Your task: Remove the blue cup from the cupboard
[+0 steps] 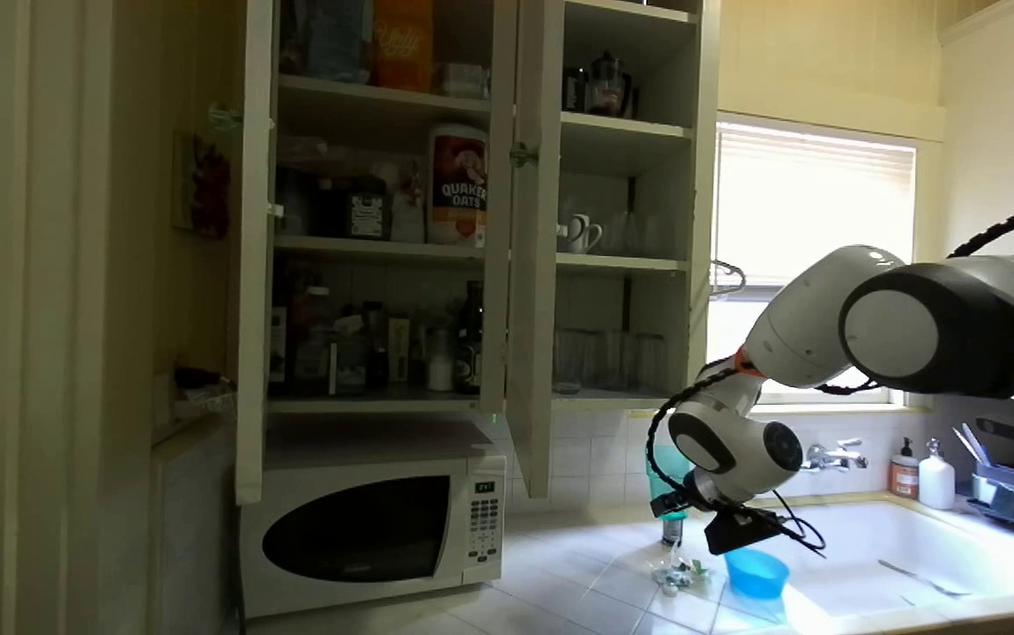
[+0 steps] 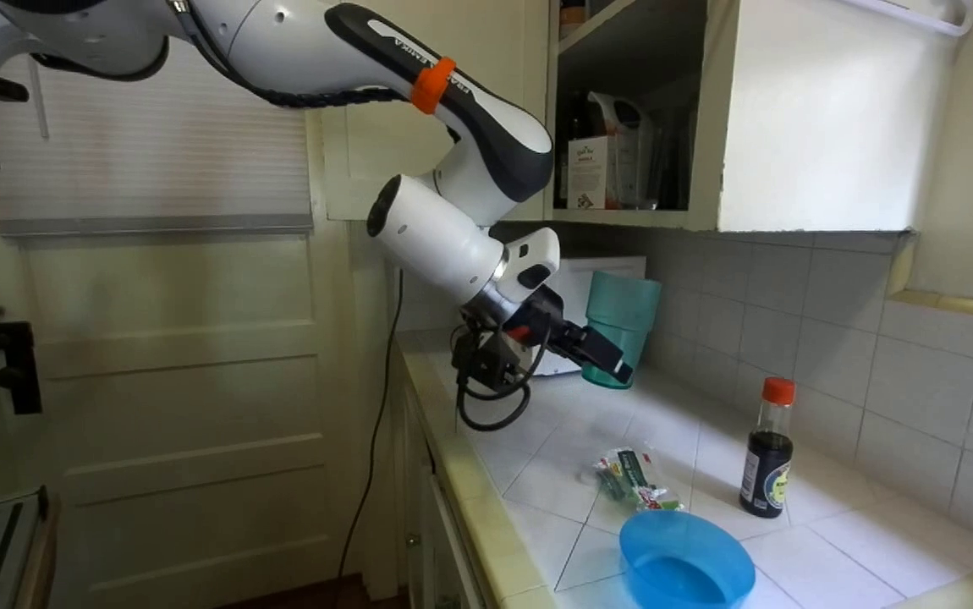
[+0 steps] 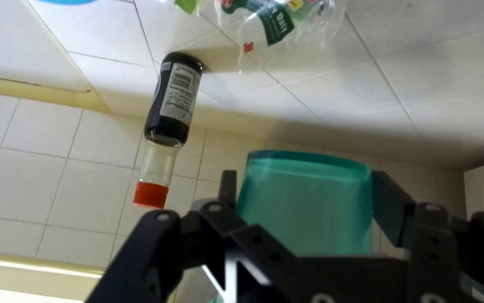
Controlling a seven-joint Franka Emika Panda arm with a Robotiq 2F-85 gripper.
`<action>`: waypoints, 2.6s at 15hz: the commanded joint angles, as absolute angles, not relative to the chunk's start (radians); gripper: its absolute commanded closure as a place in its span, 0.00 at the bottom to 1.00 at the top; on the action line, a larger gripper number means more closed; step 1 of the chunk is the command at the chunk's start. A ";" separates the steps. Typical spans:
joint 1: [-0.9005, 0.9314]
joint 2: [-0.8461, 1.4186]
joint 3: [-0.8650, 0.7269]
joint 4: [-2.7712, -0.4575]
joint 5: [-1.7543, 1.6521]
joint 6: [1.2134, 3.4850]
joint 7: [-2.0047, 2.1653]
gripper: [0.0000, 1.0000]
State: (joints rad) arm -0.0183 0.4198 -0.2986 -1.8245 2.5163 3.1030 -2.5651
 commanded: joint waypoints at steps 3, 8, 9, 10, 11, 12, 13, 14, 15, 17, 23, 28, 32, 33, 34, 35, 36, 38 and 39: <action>0.231 0.621 -0.522 -1.708 2.516 3.074 -2.434 0.47; 0.388 0.751 -0.650 -1.683 2.516 3.043 -2.308 0.47; 0.408 0.774 -0.670 -1.679 2.516 3.030 -2.288 0.47; 0.417 0.782 -0.677 -1.686 2.516 3.008 -2.279 0.47; 0.421 0.781 -0.677 -1.700 2.516 2.988 -2.278 0.47; 0.426 0.783 -0.687 -1.711 2.516 2.959 -2.268 0.47; 0.425 0.782 -0.689 -1.721 2.516 2.935 -2.268 0.47; 0.418 0.773 -0.682 -1.736 2.516 2.906 -2.281 0.47; 0.401 0.762 -0.665 -1.751 2.516 2.872 -2.303 0.47; 0.373 0.753 -0.637 -1.764 2.478 2.824 -2.290 0.47; 0.310 0.763 -0.593 -1.759 2.382 2.759 -2.238 0.47; 0.255 0.775 -0.548 -1.743 2.257 2.744 -2.138 0.47; 0.234 0.780 -0.532 -1.735 2.205 2.741 -2.092 0.47; 0.231 0.780 -0.528 -1.733 2.195 2.742 -2.085 0.47; 0.229 0.780 -0.525 -1.733 2.187 2.743 -2.077 0.47; 0.227 0.780 -0.523 -1.733 2.177 2.744 -2.068 0.47; 0.224 0.780 -0.520 -1.732 2.168 2.744 -2.058 0.47; 0.221 0.781 -0.514 -1.731 2.145 2.747 -2.039 0.47; 0.220 0.781 -0.512 -1.730 2.136 2.748 -2.030 0.47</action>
